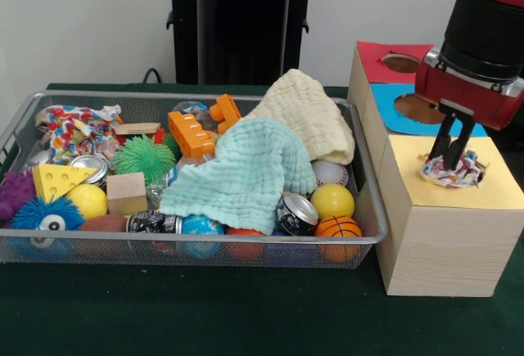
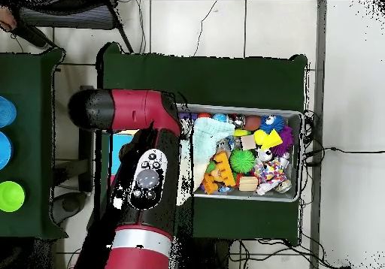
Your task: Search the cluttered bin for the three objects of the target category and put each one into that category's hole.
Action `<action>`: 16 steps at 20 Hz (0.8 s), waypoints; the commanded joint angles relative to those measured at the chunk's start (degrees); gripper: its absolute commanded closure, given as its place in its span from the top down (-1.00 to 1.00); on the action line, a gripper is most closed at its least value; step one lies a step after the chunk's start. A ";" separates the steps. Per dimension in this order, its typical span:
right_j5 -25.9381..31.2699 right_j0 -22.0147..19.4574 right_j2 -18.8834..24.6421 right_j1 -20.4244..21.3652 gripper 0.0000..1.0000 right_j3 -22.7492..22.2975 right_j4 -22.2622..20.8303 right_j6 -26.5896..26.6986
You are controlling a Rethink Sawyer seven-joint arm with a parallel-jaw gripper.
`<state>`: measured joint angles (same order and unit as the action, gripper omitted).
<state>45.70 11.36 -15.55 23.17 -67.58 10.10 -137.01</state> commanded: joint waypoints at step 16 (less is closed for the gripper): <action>-8.10 -3.12 10.77 -6.74 -1.00 -12.01 9.20 -8.72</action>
<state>40.78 10.32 -13.17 21.61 -71.74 15.97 -137.01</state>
